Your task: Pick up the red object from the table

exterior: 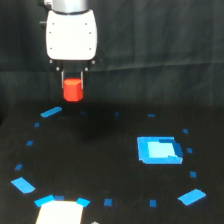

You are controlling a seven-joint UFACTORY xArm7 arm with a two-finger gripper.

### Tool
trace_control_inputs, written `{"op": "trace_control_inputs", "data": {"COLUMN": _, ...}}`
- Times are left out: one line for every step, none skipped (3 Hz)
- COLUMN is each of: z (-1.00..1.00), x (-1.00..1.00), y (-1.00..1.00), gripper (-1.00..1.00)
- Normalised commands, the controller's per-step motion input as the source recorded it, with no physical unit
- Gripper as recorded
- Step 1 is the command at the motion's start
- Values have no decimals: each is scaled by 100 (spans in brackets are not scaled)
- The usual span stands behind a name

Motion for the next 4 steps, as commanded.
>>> {"op": "trace_control_inputs", "data": {"z": -16, "x": -5, "y": -54, "gripper": -100}}
{"op": "trace_control_inputs", "data": {"z": -22, "x": 16, "y": 12, "gripper": -80}}
{"op": "trace_control_inputs", "data": {"z": -19, "x": 8, "y": -59, "gripper": -100}}
{"op": "trace_control_inputs", "data": {"z": -3, "x": 27, "y": 22, "gripper": -62}}
